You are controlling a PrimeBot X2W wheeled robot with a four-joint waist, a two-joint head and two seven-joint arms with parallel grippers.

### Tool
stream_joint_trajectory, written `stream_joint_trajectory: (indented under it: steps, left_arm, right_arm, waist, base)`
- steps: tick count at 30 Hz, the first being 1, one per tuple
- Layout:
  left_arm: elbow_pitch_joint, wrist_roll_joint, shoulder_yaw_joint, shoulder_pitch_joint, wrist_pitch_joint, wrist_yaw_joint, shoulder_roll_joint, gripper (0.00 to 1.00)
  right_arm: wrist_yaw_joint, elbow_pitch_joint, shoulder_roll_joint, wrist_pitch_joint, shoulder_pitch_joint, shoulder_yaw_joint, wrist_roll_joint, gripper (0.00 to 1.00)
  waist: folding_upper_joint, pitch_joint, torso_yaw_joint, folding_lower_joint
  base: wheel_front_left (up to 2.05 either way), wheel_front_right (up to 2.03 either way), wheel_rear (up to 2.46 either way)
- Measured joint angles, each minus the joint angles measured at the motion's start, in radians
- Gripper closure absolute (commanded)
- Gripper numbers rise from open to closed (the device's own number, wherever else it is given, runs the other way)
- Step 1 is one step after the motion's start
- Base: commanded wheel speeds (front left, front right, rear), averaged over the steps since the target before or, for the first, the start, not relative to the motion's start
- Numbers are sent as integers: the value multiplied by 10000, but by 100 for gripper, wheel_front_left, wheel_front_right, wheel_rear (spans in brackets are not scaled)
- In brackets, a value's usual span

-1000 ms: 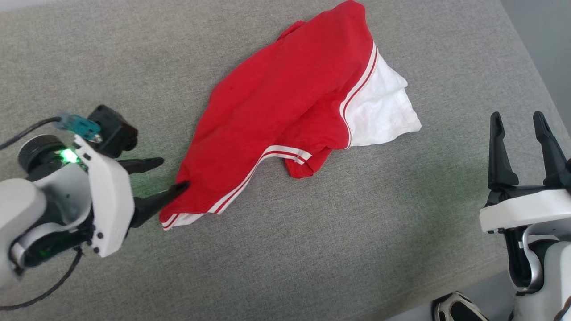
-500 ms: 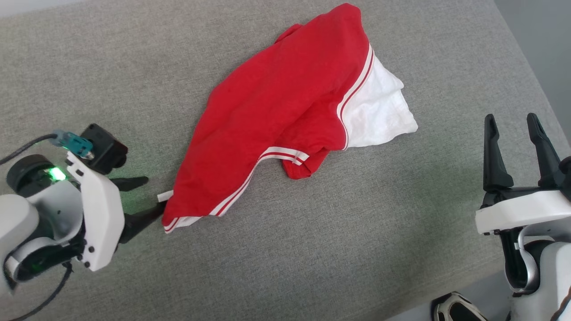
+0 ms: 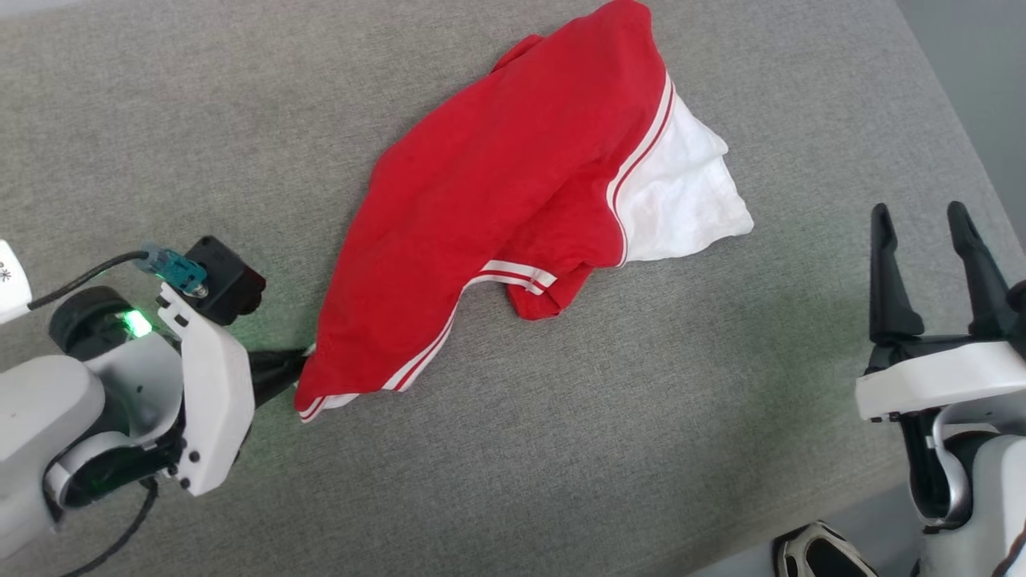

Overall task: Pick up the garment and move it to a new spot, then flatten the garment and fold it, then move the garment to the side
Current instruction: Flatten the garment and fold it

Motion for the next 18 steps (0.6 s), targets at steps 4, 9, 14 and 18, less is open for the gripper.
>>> stream_joint_trajectory:
  steps: [4, 9, 14, 18]
  left_arm:
    - [226, -359, -73, -135, -506, -4, -88, 100]
    - [922, -474, 40, -689, -1741, -4, -15, 100]
    - [2034, -922, 307, -845, -3300, -4, 52, 100]
    - [3239, -1415, 587, -738, -4370, -6, -31, 100]
  right_arm:
    - [-2, -21, -4, 35, 6, -236, -69, 0]
    - [0, -48, -2, 209, -3, -259, -261, 0]
    - [0, -140, 0, 506, -108, -257, -558, 0]
    - [0, -251, 0, 763, -215, -234, -715, 0]
  waist:
    - [0, -96, 212, 0]
    - [0, -295, 547, 0]
    - [0, -593, 1087, -1]
    - [0, -815, 1556, 0]
  base:
    - [0, 0, 0]
    - [0, 0, 0]
    - [0, 0, 0]
    - [0, 0, 0]
